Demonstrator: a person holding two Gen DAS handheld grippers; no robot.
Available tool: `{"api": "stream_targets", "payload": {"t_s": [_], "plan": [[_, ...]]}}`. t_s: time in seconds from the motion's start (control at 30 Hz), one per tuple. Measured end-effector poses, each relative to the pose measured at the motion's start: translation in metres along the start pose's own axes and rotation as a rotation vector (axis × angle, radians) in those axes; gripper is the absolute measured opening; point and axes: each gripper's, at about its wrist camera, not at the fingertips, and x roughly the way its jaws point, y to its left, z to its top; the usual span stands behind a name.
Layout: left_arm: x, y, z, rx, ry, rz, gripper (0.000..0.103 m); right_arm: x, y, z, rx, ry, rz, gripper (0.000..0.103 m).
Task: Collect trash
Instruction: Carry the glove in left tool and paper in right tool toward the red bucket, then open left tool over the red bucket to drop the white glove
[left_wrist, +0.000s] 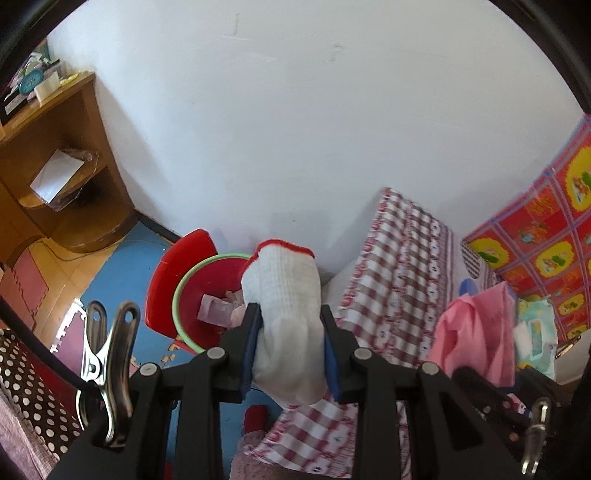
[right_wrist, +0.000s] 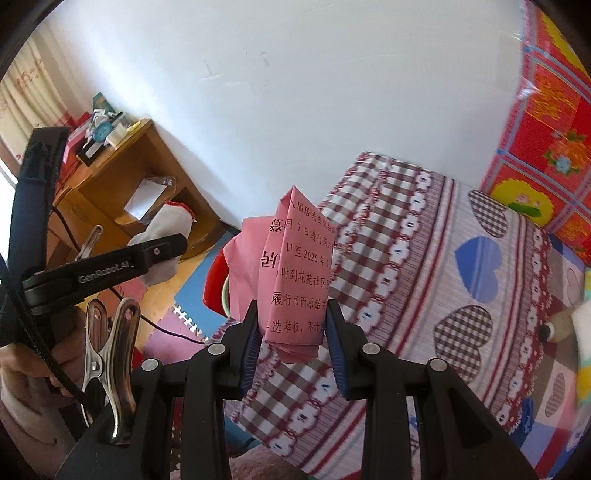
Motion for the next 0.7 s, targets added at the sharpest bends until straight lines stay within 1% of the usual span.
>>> {"api": "stream_targets", "payload": {"t_s": [0.27, 0.47, 0.7], "plan": [[0.034, 0.032, 0.004, -0.042, 0.042, 0.008, 0.032, 0.021, 0.023, 0.014, -0.031, 0.016, 0.019, 0.034], [0.068, 0.054, 0.004, -0.062, 0.089, 0.007, 0.032, 0.038, 0.036, 0.024, -0.052, 0.036, 0.027, 0.034], [0.096, 0.068, 0.001, -0.065, 0.103, -0.002, 0.032, 0.054, 0.045, 0.032, -0.059, 0.045, 0.029, 0.034]]}}
